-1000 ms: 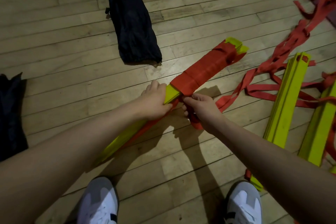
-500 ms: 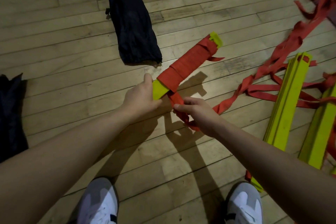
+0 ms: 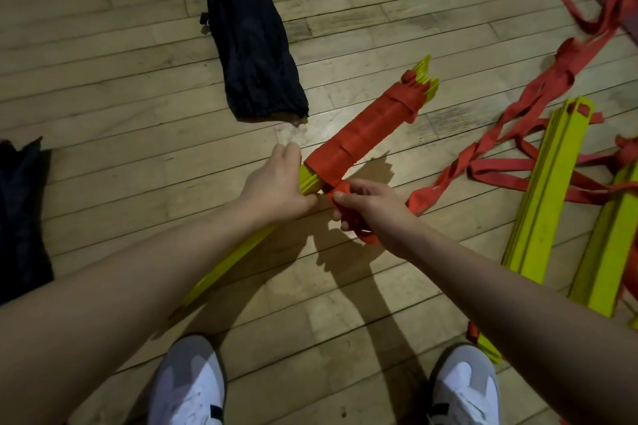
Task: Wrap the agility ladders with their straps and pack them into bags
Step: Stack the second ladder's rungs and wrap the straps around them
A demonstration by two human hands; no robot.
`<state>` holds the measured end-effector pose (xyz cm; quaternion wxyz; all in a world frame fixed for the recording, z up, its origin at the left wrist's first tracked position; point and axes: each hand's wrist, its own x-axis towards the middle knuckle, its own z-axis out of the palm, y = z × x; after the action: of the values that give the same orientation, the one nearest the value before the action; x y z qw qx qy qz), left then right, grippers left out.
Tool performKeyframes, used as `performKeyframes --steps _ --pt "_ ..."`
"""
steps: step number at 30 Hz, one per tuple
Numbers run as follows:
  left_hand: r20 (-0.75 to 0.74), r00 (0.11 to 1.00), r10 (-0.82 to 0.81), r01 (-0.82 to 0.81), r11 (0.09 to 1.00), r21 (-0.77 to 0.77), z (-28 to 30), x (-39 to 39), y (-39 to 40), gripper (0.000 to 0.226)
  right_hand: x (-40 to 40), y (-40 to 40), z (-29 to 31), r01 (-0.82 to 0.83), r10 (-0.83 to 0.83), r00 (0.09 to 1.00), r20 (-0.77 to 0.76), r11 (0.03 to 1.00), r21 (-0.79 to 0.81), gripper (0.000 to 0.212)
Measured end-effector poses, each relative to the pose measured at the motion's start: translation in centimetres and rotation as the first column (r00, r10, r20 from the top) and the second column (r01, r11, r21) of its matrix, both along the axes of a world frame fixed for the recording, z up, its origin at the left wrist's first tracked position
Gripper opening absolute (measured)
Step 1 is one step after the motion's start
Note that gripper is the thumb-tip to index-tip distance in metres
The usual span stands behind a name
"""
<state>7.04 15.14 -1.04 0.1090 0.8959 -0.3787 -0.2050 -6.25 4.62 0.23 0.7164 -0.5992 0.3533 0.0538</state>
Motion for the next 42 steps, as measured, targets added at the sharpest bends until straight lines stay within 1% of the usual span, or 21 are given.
performKeyframes --steps 2,5,8,11,14,16,18,21,23,26,28,30,32,34,38,40,42 --pt "-0.056 0.997 0.043 -0.042 0.999 0.013 -0.5 -0.7 0.2 0.055 0.1 0.1 -0.2 -0.023 0.022 1.000 -0.014 0.998 -0.055 0.012" --pt "-0.027 0.999 0.040 -0.040 0.999 0.022 -1.2 -1.4 0.2 0.055 0.0 0.1 -0.8 -0.057 0.051 0.997 -0.053 0.992 -0.108 0.015" --pt "0.013 0.998 0.061 -0.061 0.998 0.014 -1.7 -1.5 -0.5 0.064 0.0 -0.4 -0.9 -0.091 0.086 0.993 -0.081 0.994 -0.062 0.013" --pt "-0.065 0.996 0.066 -0.062 0.996 0.070 -1.9 -1.3 -1.6 0.082 0.4 -1.0 -0.7 -0.130 0.127 0.986 -0.113 0.991 -0.023 0.015" --pt "-0.119 0.993 -0.016 0.036 0.986 0.163 -2.0 -1.5 -2.1 0.087 0.4 -1.3 -0.7 -0.111 0.113 0.986 -0.122 0.994 0.017 0.016" --pt "-0.082 0.994 -0.071 0.088 0.971 0.224 -2.4 -1.9 -2.0 0.083 0.1 -1.3 -1.0 -0.080 0.082 0.989 -0.123 0.997 0.019 0.017" --pt "0.023 0.993 -0.117 0.107 0.962 0.250 -2.9 -2.0 -1.7 0.080 -0.2 -1.4 -1.2 -0.069 0.070 0.989 -0.131 0.998 0.011 0.015" --pt "0.141 0.981 -0.135 0.101 0.969 0.227 -3.3 -1.0 -1.6 0.072 -0.4 -1.9 -1.3 -0.147 0.144 0.974 -0.174 0.989 -0.006 0.009" --pt "0.193 0.964 -0.181 0.135 0.964 0.230 -3.4 -0.6 -1.6 0.064 -0.5 -2.1 -1.2 -0.198 0.195 0.961 -0.196 0.980 0.004 0.007" --pt "0.247 0.947 -0.206 0.144 0.959 0.245 -3.6 -0.3 -1.9 0.059 -0.5 -2.0 -1.4 -0.183 0.190 0.961 -0.198 0.982 0.055 0.004" --pt "0.263 0.944 -0.198 0.128 0.957 0.260 -3.8 -0.3 -2.2 0.059 -0.3 -1.7 -1.8 -0.161 0.168 0.964 -0.205 0.986 0.051 0.005" --pt "0.266 0.944 -0.196 0.119 0.953 0.278 -4.1 -0.3 -2.4 0.065 0.0 -1.4 -2.1 -0.126 0.131 0.969 -0.208 0.991 0.036 0.007" --pt "0.238 0.955 -0.176 0.103 0.952 0.289 -4.4 -0.3 -2.5 0.071 0.4 -1.0 -2.2 -0.086 0.094 0.977 -0.192 0.995 0.050 0.009" --pt "0.208 0.965 -0.162 0.101 0.956 0.276 -4.5 -0.3 -2.5 0.071 0.6 -0.8 -2.1 -0.061 0.071 0.983 -0.171 0.996 0.067 0.011" --pt "0.115 0.983 -0.145 0.112 0.962 0.248 -3.8 -0.3 -2.0 0.059 0.6 -1.0 -2.5 -0.059 0.062 0.980 -0.187 0.998 0.024 0.012" --pt "0.111 0.986 -0.126 0.097 0.968 0.233 -3.4 -0.3 -1.4 0.049 0.5 -1.2 -2.8 -0.064 0.063 0.977 -0.202 0.998 0.000 0.011" --pt "0.125 0.984 -0.130 0.097 0.966 0.241 -3.0 -0.3 -1.1 0.041 0.3 -1.1 -3.0 -0.066 0.066 0.974 -0.215 0.998 0.009 0.010"
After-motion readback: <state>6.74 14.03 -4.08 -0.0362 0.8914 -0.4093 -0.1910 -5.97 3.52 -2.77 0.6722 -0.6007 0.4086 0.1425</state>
